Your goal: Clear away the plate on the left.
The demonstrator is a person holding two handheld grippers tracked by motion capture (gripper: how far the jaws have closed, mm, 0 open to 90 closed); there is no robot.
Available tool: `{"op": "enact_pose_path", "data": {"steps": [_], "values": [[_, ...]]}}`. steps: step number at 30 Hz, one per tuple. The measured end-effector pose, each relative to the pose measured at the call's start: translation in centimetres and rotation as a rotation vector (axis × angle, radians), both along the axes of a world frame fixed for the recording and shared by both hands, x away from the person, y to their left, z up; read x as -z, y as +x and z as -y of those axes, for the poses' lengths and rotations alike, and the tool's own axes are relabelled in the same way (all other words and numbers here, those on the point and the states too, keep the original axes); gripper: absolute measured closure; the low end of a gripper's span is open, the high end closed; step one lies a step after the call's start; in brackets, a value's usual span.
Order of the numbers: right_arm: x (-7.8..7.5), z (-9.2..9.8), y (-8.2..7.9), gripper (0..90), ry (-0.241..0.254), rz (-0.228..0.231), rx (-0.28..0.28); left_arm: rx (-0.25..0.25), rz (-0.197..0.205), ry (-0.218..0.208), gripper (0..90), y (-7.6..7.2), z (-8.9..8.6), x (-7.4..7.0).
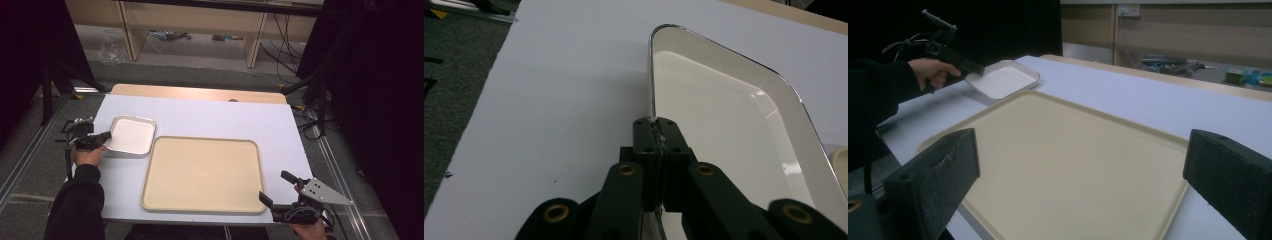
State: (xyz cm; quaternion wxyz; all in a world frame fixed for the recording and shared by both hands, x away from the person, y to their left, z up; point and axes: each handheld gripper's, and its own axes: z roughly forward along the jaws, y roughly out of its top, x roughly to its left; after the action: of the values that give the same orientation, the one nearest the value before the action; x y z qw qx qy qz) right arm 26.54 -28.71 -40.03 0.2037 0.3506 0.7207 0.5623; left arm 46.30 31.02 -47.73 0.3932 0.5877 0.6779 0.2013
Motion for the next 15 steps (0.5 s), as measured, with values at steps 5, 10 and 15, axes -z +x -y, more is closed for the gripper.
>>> {"op": "enact_pose_path", "data": {"steps": [5, 10, 15], "values": [[0.0, 0.0, 0.0, 2.3, 0.003, 0.0, -0.002, -0.006, 0.022, -0.021, 88.2, -0.3, -0.4, -0.5], [0.0, 0.0, 0.0, 2.2, 0.001, -0.002, 0.0, -0.016, 0.032, -0.055, 88.3, -0.6, -0.3, -0.8], [0.0, 0.0, 0.0, 2.2, -0.001, -0.002, -0.001, 0.0, 0.042, -0.064, 88.2, -0.8, 0.3, -1.3]]}}
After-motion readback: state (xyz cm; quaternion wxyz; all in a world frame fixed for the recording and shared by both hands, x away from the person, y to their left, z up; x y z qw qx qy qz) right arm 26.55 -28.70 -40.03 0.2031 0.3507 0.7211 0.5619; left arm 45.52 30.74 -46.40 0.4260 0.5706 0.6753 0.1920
